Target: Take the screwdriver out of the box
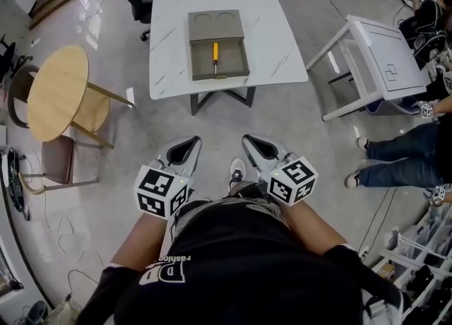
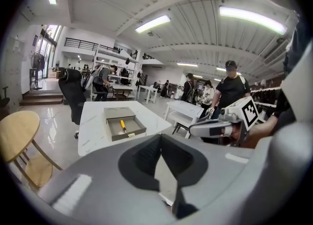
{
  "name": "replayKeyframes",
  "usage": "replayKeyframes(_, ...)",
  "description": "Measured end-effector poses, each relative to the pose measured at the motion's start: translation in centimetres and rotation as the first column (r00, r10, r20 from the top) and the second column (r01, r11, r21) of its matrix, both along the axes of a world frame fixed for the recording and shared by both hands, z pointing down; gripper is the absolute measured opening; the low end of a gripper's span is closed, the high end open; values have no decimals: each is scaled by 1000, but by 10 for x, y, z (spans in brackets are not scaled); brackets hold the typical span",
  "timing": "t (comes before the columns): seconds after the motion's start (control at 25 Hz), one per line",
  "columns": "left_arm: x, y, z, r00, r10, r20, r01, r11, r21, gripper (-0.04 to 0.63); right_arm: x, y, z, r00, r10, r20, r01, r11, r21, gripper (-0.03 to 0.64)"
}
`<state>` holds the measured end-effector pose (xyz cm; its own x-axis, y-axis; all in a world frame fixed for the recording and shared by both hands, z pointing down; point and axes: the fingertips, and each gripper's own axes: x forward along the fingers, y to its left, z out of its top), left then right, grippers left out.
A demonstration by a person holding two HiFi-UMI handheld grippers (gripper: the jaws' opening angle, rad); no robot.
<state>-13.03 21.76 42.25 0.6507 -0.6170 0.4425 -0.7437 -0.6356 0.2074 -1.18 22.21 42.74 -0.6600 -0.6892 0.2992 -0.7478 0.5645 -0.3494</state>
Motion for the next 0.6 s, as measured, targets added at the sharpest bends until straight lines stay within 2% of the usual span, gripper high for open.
replayKeyframes(0.6,50,-85,-2,994,-107,30,107,994,4,58,58,-85,2,996,-80,30,80,997,2,-3)
